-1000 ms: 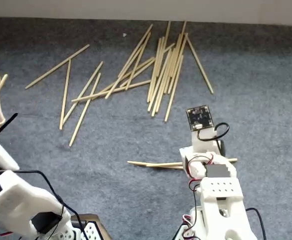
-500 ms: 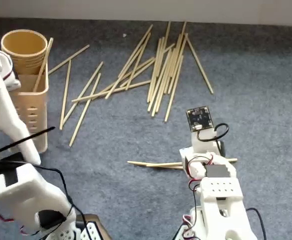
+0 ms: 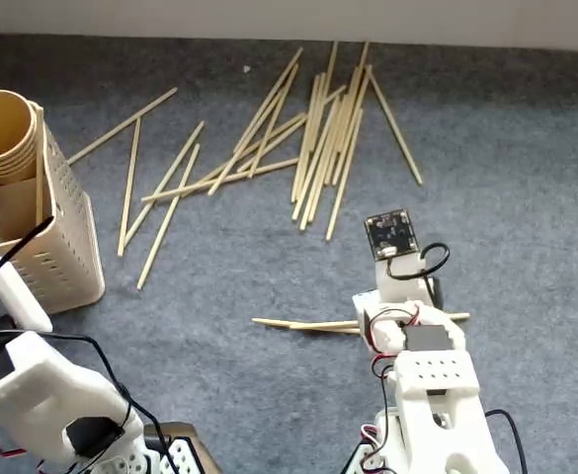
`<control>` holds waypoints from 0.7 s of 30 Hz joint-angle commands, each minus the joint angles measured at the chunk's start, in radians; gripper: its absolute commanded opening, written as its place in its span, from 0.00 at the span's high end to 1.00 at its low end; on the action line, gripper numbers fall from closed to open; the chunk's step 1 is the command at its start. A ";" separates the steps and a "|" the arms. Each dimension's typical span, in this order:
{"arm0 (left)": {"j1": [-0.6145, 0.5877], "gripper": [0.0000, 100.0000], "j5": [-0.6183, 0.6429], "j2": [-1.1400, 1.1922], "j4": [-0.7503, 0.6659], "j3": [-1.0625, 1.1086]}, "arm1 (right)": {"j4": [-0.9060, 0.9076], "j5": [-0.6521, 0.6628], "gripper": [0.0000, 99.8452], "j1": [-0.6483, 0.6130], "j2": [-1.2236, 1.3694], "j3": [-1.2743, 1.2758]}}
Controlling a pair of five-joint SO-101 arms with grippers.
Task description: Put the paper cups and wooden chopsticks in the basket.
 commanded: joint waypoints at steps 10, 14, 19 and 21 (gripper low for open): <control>0.082 0.85 -0.025 -0.096 0.063 -0.389 | -0.018 0.011 0.68 -0.008 -0.016 -0.004; 0.079 0.85 -0.026 -0.151 0.063 -0.389 | -0.038 0.011 0.68 -0.008 -0.016 -0.002; 0.081 0.85 -0.008 -0.248 0.063 -0.392 | -0.038 0.011 0.68 -0.008 -0.016 -0.002; 0.079 0.85 0.098 -0.309 0.063 -0.394 | -0.038 0.011 0.68 -0.008 -0.016 -0.002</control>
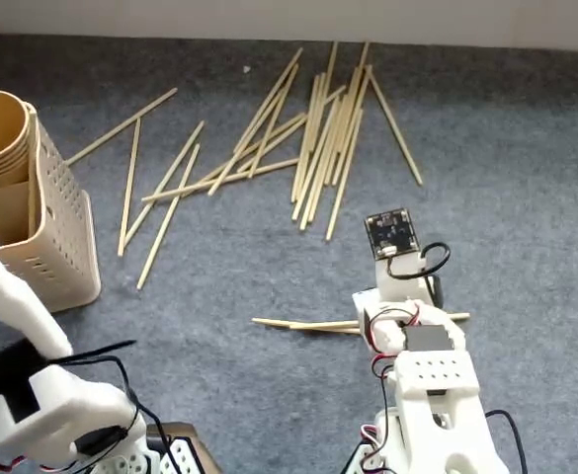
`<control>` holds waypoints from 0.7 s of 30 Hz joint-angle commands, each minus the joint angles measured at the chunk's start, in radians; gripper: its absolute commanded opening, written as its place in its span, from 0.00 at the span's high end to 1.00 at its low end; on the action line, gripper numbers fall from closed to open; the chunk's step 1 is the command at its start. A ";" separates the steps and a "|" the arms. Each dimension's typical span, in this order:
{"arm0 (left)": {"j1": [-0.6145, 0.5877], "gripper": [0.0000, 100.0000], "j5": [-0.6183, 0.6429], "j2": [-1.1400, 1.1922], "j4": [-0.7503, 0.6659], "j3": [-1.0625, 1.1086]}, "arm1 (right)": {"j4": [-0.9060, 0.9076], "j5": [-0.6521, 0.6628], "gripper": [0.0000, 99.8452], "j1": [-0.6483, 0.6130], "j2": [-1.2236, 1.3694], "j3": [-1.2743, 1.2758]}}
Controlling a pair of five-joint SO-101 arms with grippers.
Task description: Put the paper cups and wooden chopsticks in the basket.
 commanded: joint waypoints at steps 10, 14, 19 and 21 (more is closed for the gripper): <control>0.044 0.85 0.310 -0.559 0.003 0.269 | -0.021 0.011 0.68 -0.010 -0.016 -0.005; 0.188 0.85 0.308 -0.811 -0.002 0.624 | -0.018 0.008 0.68 -0.010 -0.016 -0.008; 0.282 0.85 0.308 -1.187 -0.196 1.136 | -0.016 0.009 0.68 -0.005 -0.015 -0.021; 0.283 0.85 0.278 -1.346 -0.304 1.323 | -0.012 0.009 0.68 -0.005 -0.015 -0.059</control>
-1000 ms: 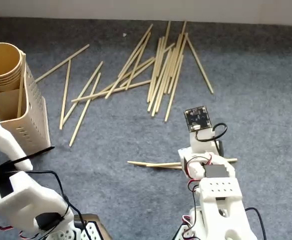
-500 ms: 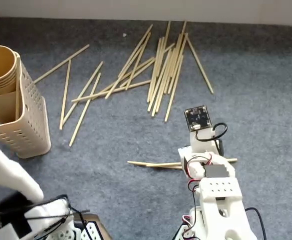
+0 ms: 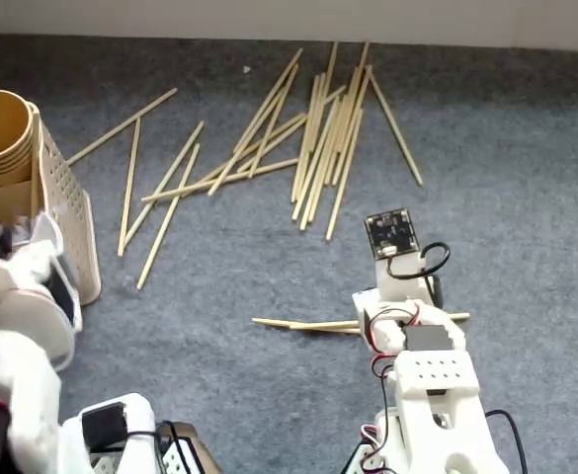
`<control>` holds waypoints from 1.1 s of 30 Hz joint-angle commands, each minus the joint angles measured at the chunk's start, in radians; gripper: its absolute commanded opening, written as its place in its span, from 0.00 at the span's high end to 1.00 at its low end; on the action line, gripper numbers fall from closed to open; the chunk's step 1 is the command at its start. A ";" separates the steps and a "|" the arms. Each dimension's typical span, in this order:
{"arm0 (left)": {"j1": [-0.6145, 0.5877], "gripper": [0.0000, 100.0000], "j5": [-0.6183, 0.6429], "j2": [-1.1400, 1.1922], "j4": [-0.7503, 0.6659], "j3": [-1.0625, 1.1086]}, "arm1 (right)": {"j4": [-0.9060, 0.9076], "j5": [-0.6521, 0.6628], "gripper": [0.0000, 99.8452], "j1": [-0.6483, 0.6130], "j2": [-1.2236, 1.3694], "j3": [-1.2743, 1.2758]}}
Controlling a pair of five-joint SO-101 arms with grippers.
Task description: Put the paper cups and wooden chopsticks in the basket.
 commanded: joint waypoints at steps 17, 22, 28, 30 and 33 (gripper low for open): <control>0.021 0.85 -0.060 -0.687 -0.559 1.168 | 0.338 -0.135 0.68 -0.013 0.857 -1.287; 0.022 0.85 -0.060 -0.685 -0.657 1.282 | 0.394 -0.249 0.68 -0.013 1.245 -1.672; 0.024 0.85 -0.060 -0.684 -0.674 1.300 | 0.613 -0.305 0.68 -0.021 1.471 -2.006; 0.024 0.85 -0.060 -0.684 -0.674 1.300 | 0.661 -0.304 0.68 -0.050 1.483 -2.048; 0.024 0.85 -0.060 -0.684 -0.674 1.300 | 0.719 -0.302 0.68 -0.108 1.460 -2.054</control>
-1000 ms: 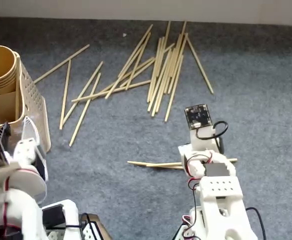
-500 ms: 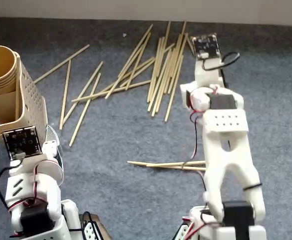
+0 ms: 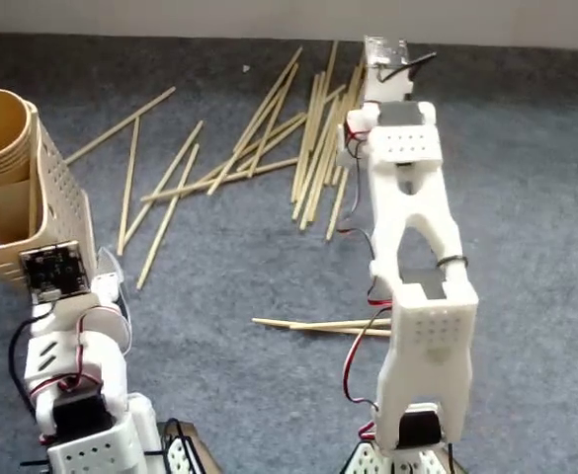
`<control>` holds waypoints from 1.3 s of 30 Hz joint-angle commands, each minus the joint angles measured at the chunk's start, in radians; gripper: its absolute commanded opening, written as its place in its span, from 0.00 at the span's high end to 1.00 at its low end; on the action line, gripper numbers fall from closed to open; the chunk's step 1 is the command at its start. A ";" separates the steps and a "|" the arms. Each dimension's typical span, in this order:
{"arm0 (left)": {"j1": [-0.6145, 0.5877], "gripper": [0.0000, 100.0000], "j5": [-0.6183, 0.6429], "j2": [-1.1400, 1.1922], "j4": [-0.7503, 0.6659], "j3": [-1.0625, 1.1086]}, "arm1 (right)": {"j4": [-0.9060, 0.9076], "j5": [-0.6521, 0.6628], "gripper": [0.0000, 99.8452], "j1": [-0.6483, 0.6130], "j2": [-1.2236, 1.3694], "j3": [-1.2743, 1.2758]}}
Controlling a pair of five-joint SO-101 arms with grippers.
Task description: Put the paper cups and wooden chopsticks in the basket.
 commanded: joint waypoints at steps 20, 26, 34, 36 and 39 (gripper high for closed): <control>0.016 0.85 0.011 -0.002 -0.018 -0.004 | -0.170 0.230 0.68 -0.254 -0.483 0.469; 0.022 0.85 0.011 -0.002 -0.018 -0.004 | -0.291 0.189 0.61 -0.249 -0.286 0.487; 0.053 0.85 0.011 -0.002 -0.023 0.008 | -0.294 0.087 0.61 -0.242 -0.028 0.269; 0.053 0.85 0.011 -0.002 -0.023 0.008 | -0.305 0.078 0.61 -0.243 0.038 0.193; 0.053 0.85 0.011 -0.002 -0.023 0.008 | -0.305 0.077 0.61 -0.243 0.128 0.076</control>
